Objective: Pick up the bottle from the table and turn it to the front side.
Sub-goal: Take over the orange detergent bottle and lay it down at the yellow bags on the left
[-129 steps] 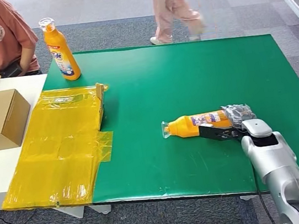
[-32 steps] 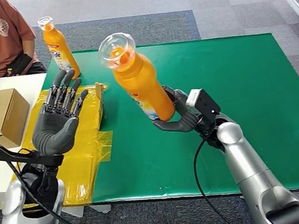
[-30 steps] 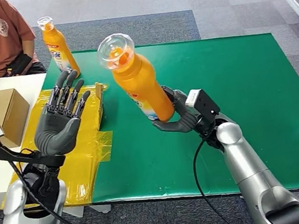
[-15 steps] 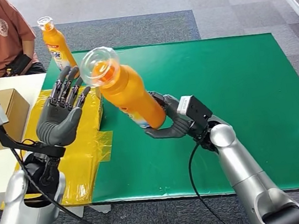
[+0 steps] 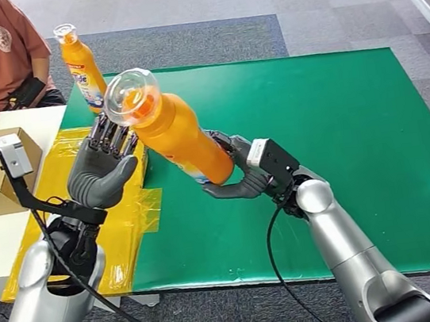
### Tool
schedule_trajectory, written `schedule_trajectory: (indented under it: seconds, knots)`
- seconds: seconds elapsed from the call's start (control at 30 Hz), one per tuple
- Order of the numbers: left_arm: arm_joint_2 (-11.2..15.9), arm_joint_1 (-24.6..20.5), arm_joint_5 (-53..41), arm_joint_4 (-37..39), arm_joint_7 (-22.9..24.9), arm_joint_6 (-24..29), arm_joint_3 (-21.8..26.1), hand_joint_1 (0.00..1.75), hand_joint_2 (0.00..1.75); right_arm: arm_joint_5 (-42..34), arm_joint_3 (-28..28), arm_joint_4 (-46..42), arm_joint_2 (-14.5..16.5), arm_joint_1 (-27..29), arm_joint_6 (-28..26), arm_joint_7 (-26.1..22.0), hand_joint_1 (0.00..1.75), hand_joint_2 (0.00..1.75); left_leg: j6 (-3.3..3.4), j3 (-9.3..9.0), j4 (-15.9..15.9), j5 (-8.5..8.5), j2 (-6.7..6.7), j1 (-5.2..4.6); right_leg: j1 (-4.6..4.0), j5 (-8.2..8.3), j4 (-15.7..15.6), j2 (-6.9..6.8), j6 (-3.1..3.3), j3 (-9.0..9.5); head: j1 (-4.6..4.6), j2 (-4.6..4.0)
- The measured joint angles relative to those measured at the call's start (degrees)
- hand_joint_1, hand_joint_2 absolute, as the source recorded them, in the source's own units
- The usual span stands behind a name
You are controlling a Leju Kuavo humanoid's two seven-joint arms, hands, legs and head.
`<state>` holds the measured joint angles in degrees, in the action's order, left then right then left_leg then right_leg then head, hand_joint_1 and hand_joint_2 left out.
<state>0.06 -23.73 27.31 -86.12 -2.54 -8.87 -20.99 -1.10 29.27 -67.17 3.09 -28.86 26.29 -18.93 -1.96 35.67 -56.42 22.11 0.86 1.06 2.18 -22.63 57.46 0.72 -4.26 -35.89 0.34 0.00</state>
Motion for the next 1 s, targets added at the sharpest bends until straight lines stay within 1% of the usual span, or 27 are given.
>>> schedule_trajectory:
  seconds: [0.43, 0.63, 0.77, 1.0]
  knots:
    - [-0.48, -0.28, -0.04, 0.02, 0.04, -0.03, -1.08, 0.0, 1.75, 0.02, -0.02, 0.64, 0.23, -0.1, -0.33, 0.01, 1.75, 1.75, 0.0, 0.01, 0.0, 0.0, 0.0, 0.0, 0.0, 0.0, 0.0, 0.0, 0.0, 0.0, -0.01, 0.0]
    - [-0.5, 0.5, 1.42, 0.01, 1.09, -1.8, -2.54, 0.0, 1.75, 0.24, -0.59, 1.3, 0.25, -0.33, -2.08, 0.48, 1.75, 1.75, 0.0, 0.01, 0.0, 0.0, 0.0, 0.0, 0.0, 0.0, 0.0, 0.0, 0.0, 0.01, -0.01, 0.0]
    - [-0.48, 1.0, 1.68, 0.0, 1.16, -1.57, -4.37, 0.0, 1.75, 1.75, -0.96, 2.02, 0.36, -0.69, -2.24, 0.63, 1.75, 1.75, 0.0, 0.02, 0.0, 0.0, 0.0, 0.0, 0.0, 0.0, 0.0, 0.0, 0.0, 0.0, -0.01, 0.0]
    - [-0.44, -0.54, 2.72, 0.22, 2.13, -0.36, -5.34, 0.0, 1.75, 4.72, -0.65, 2.33, 1.47, -0.86, -2.29, 0.53, 1.75, 1.75, -0.02, 0.01, 0.0, -0.02, 0.0, 0.0, 0.0, 0.01, 0.01, 0.0, 0.01, -0.02, -0.01, 0.0]
